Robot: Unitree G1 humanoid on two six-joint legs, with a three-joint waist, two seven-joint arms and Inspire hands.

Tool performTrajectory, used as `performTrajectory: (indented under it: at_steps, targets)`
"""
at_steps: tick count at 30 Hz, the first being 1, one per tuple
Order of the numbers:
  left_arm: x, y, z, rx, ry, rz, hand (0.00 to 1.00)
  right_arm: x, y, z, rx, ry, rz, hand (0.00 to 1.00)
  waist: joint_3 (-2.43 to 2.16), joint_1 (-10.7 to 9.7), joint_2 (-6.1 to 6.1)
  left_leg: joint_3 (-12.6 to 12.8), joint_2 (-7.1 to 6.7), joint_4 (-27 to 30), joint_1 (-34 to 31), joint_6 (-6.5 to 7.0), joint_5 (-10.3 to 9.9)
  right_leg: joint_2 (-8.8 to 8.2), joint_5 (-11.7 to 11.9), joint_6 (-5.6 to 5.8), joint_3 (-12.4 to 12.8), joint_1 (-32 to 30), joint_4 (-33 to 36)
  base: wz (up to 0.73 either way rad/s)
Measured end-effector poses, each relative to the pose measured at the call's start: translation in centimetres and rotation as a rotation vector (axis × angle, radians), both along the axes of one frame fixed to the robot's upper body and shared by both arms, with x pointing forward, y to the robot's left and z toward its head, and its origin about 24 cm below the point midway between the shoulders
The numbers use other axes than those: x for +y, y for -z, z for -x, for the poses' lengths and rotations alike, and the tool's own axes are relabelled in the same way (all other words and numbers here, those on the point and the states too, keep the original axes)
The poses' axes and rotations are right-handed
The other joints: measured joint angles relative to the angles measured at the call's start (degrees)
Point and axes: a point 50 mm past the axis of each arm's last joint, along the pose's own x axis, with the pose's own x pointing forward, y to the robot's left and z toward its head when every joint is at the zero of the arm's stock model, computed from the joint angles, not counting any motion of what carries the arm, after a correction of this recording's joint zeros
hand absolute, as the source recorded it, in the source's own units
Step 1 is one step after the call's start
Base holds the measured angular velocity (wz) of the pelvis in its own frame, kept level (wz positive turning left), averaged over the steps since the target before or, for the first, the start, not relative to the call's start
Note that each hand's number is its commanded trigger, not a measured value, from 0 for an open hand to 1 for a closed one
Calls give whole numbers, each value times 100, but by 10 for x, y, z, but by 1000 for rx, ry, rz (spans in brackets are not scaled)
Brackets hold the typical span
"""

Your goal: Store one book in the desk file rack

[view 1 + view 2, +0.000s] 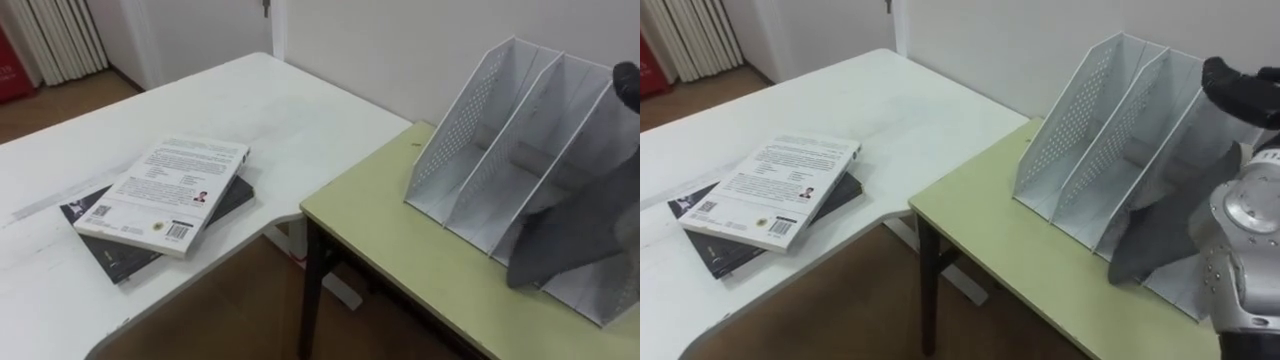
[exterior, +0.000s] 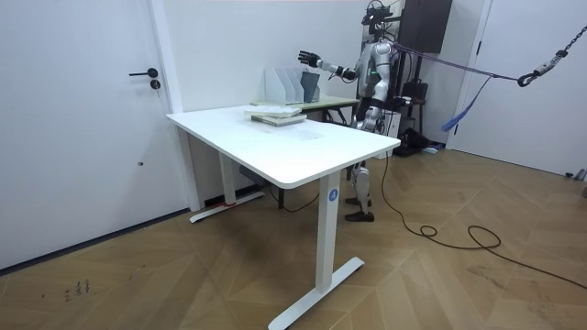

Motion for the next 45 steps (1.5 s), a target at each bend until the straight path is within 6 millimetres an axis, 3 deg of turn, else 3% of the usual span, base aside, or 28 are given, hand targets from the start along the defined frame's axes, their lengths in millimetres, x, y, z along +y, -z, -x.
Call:
performTrajectory:
  at_steps: [4,12,16,22,27,31,34,38,43,45]
  targets:
    - [1,0,1,-2,-15,-10,0,13,-18,5,-77,-34,67,0,21,4,-37,30,7,-22,16,0,-1,1,0,0,17,-16,1,-3]
    - [2,1,5,-2,-40,-21,0,43,-54,18,-238,-240,204,0,15,-4,-48,59,15,-136,49,-2,-2,4,0,0,28,-33,-20,-1]
    - [2,1,4,-9,-35,-15,0,56,-59,21,-260,-396,253,0,9,-2,-29,87,22,-180,78,-2,-2,5,1,1,27,-26,-19,-2]
    - [2,0,4,-17,-42,6,0,87,-46,17,-160,-813,336,0,6,-8,-19,136,26,-206,79,-2,-4,4,3,3,72,-37,-10,-4]
    - [4,0,5,-3,-35,20,0,118,-26,15,-49,-1185,355,0,-16,5,-57,144,33,-193,112,-2,-3,8,4,0,80,-23,-3,0]
    - [10,-2,5,6,-30,31,0,141,0,21,111,-1470,445,0,-33,82,-160,137,35,-196,87,-3,-3,5,5,0,66,-16,4,0]
    - [14,-4,-3,14,-10,35,0,152,24,29,257,-1630,493,0,-4,227,-257,79,33,-196,86,-3,-3,4,5,-1,33,0,4,4]
    - [13,-5,-18,10,50,36,0,162,76,41,534,-1809,524,0,31,482,-293,57,28,-192,57,2,-4,-10,28,7,23,-9,0,2]
    - [9,-5,-27,-2,57,52,0,147,141,70,894,-1872,438,0,57,748,-257,45,18,-191,26,16,4,-22,41,23,14,-36,-12,0]
    - [7,-5,-29,-2,49,60,0,131,180,83,1086,-1861,322,0,67,778,-239,43,15,-193,31,15,4,-17,41,23,3,-29,-13,0]
